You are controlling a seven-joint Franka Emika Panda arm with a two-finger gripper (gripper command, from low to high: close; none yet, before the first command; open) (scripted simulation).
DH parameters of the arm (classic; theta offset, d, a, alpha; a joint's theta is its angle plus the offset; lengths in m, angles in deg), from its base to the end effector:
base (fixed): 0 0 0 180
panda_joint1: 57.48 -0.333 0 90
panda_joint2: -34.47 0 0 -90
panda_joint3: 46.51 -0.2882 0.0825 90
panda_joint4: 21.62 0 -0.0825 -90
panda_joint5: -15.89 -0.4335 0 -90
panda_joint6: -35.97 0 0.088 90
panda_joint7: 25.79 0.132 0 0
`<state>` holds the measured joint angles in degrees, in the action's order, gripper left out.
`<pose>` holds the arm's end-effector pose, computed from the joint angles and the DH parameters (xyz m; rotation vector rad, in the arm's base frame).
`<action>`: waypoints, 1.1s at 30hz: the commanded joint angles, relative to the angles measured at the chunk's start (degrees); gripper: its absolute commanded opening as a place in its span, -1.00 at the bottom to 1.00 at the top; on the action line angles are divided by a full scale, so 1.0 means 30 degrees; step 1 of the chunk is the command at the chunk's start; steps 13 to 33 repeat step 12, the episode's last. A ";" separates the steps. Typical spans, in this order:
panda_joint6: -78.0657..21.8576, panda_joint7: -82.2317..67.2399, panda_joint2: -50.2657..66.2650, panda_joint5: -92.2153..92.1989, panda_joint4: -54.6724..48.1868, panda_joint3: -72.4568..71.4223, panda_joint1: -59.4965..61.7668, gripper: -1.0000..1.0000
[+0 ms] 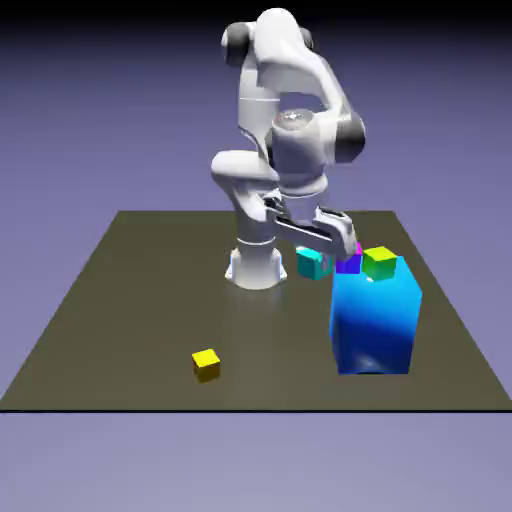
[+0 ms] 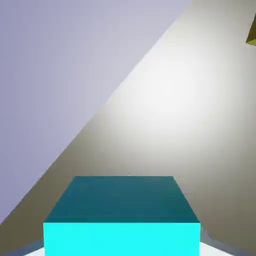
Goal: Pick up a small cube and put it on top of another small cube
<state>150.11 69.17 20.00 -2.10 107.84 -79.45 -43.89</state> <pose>0.4883 0.1966 0.3702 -2.2882 2.0761 0.2275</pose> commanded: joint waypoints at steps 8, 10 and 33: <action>0.1355 0.0741 -0.0724 -0.0353 0.1943 -0.2943 -0.1430 -1.00; 0.1712 0.0761 -0.0597 -0.0352 0.2180 -0.3037 -0.1440 1.00; 0.0883 0.0714 -0.0892 -0.0354 0.1630 -0.2818 -0.1417 1.00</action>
